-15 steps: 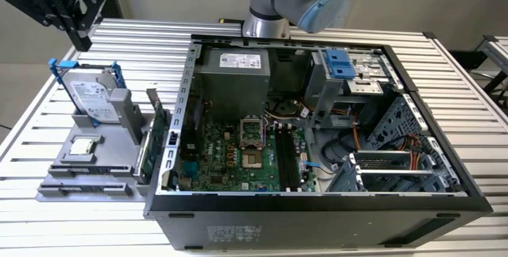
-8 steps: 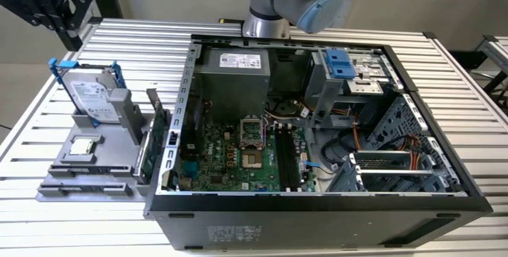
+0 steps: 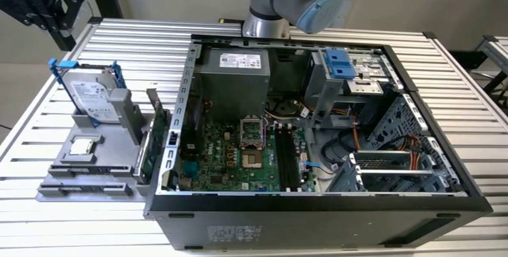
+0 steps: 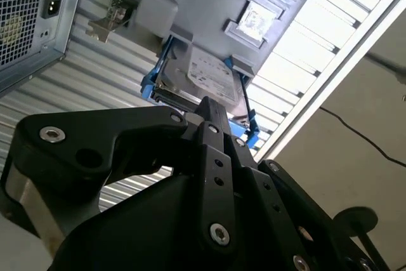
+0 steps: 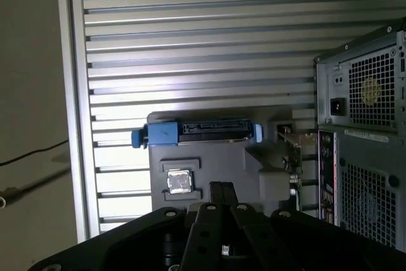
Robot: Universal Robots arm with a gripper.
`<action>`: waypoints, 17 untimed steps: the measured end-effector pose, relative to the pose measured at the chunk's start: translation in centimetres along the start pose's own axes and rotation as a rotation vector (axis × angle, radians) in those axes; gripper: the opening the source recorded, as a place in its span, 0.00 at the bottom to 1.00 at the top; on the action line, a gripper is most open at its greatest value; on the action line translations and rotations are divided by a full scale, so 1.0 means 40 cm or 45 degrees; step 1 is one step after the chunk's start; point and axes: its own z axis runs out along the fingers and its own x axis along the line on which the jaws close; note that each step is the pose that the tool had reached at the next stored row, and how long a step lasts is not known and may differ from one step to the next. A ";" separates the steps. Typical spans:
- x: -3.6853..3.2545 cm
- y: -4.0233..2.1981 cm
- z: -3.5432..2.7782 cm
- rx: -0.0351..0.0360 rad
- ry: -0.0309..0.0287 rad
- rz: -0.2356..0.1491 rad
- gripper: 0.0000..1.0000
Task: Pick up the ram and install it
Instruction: 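Reach for the ram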
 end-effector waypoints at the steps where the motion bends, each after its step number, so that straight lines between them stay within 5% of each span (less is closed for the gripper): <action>1: 0.000 0.000 0.000 0.0000 0.0000 0.000 0.00; 7: 0.000 -0.006 0.000 0.0000 0.0000 0.000 0.00; 17: -0.001 -0.040 -0.002 0.0000 0.0000 0.000 0.00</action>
